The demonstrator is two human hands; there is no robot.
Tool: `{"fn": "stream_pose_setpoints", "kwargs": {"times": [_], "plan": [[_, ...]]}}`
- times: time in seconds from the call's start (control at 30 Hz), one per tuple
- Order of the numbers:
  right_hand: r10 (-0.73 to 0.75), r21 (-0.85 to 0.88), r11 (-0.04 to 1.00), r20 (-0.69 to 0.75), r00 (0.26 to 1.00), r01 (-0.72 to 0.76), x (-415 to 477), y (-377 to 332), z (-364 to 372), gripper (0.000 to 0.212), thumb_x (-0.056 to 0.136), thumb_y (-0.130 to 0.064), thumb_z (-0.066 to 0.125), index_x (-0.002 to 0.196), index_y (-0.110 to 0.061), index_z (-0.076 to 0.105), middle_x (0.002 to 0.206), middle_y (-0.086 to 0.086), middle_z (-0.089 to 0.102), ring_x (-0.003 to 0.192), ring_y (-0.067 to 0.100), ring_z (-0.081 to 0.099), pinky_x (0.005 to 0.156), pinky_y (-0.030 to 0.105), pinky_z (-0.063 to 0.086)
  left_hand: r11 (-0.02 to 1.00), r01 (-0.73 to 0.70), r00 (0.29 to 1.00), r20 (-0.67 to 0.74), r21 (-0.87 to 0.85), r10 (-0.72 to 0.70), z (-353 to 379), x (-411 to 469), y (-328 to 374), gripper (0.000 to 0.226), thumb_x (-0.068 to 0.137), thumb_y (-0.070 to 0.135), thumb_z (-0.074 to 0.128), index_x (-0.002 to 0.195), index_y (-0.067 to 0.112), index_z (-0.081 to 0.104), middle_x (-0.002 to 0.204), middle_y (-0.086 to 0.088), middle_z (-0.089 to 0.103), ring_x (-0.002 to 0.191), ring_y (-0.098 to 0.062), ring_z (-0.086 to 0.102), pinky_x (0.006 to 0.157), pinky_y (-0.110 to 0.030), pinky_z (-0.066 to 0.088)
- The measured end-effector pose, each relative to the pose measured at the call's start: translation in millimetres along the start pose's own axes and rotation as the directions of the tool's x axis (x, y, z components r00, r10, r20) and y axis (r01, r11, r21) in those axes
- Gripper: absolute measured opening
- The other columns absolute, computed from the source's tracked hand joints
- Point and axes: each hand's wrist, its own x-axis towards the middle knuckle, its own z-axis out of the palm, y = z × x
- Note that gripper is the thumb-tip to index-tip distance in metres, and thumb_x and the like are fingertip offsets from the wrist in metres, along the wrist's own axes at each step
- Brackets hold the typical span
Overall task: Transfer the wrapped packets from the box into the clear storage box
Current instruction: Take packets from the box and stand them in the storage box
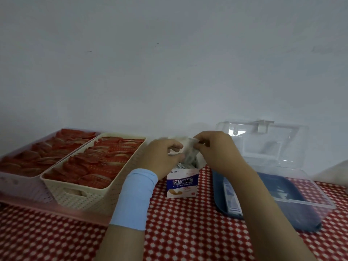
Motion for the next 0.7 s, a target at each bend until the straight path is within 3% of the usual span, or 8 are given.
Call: {"fn": "stream_pose_setpoints", "kwargs": {"times": [0.1, 0.2, 0.3, 0.43, 0.5, 0.57, 0.63, 0.7], "plan": [[0.010, 0.163, 0.987, -0.058, 0.998, 0.000, 0, -3, -9, 0.016, 0.094, -0.020, 0.066, 0.085, -0.032, 0.070, 0.078, -0.013, 0.069, 0.074, 0.004, 0.065, 0.064, 0.017, 0.047, 0.974, -0.003, 0.995, -0.098, -0.227, -0.020, -1, 3, 1, 0.032, 0.084, 0.035, 0.075, 0.115, 0.032, 0.067, 0.102, 0.019, 0.069, 0.099, 0.000, 0.061, 0.083, -0.017, 0.047], [-0.001, 0.340, 0.940, -0.033, 0.999, 0.012, -4, -10, -13, 0.011, 0.093, -0.015, 0.068, 0.092, -0.025, 0.071, 0.078, -0.005, 0.073, 0.070, 0.007, 0.069, 0.062, 0.016, 0.052, 0.910, -0.008, 0.994, -0.099, -0.414, -0.036, -6, 3, 4, 0.027, 0.081, 0.032, 0.079, 0.104, 0.034, 0.066, 0.093, 0.017, 0.074, 0.090, 0.003, 0.067, 0.087, -0.029, 0.055], [0.003, 0.503, 0.864, -0.023, 1.000, 0.009, -7, -15, -13, 0.011, 0.090, -0.005, 0.070, 0.096, -0.014, 0.069, 0.080, 0.001, 0.072, 0.065, 0.008, 0.070, 0.060, 0.015, 0.052, 0.902, -0.008, 0.997, -0.076, -0.431, -0.027, -7, 3, 9, 0.016, 0.081, 0.024, 0.079, 0.093, 0.028, 0.069, 0.083, 0.008, 0.076, 0.080, -0.012, 0.073, 0.083, -0.044, 0.059], [0.038, 0.589, 0.808, -0.003, 0.999, -0.029, -9, -18, -12, 0.009, 0.088, -0.002, 0.070, 0.092, -0.010, 0.071, 0.080, 0.007, 0.073, 0.063, 0.009, 0.069, 0.059, 0.021, 0.056, 0.883, 0.089, 0.996, 0.068, -0.461, -0.065, -8, 1, 7, 0.022, 0.071, 0.046, 0.074, 0.087, 0.031, 0.071, 0.087, 0.005, 0.078, 0.083, -0.020, 0.075, 0.085, -0.052, 0.058], [0.025, 0.614, 0.788, 0.044, 0.999, -0.047, -11, -17, -13, 0.007, 0.089, -0.004, 0.071, 0.095, -0.008, 0.073, 0.077, 0.005, 0.073, 0.061, 0.008, 0.066, 0.057, 0.018, 0.053, 0.764, 0.188, 0.976, 0.203, -0.617, -0.076, -9, 0, 5, 0.018, 0.079, 0.038, 0.071, 0.090, 0.024, 0.075, 0.096, -0.007, 0.077, 0.088, -0.027, 0.074, 0.086, -0.051, 0.058], [-0.001, 0.651, 0.757, 0.074, 0.997, -0.047, -13, -18, -15, 0.010, 0.088, -0.004, 0.071, 0.098, -0.004, 0.073, 0.074, 0.002, 0.073, 0.060, 0.004, 0.064, 0.055, 0.013, 0.049, 0.536, 0.299, 0.943, 0.329, -0.789, -0.042, -12, -4, 7, 0.018, 0.091, 0.017, 0.065, 0.101, 0.006, 0.075, 0.103, -0.022, 0.074, 0.092, -0.034, 0.073, 0.079, -0.044, 0.060], [-0.018, 0.682, 0.730, 0.073, 0.997, -0.037, -14, -19, -16, 0.013, 0.087, -0.004, 0.072, 0.100, -0.003, 0.073, 0.073, -0.001, 0.074, 0.061, 0.002, 0.065, 0.056, 0.011, 0.048, 0.452, 0.319, 0.931, 0.365, -0.833, 0.016, -15, -7, 7, 0.033, 0.087, 0.015, 0.064, 0.113, -0.005, 0.068, 0.107, -0.026, 0.072, 0.094, -0.036, 0.072, 0.075, -0.037, 0.060], [-0.022, 0.689, 0.724, 0.061, 0.998, -0.026, -15, -23, -14, 0.016, 0.087, -0.006, 0.073, 0.103, -0.006, 0.072, 0.073, -0.002, 0.074, 0.062, 0.003, 0.067, 0.058, 0.011, 0.049, 0.417, 0.330, 0.924, 0.380, -0.847, 0.040, -17, -9, 7, 0.040, 0.081, 0.020, 0.065, 0.111, -0.005, 0.067, 0.102, -0.021, 0.074, 0.084, -0.026, 0.073, 0.068, -0.031, 0.060]]}}
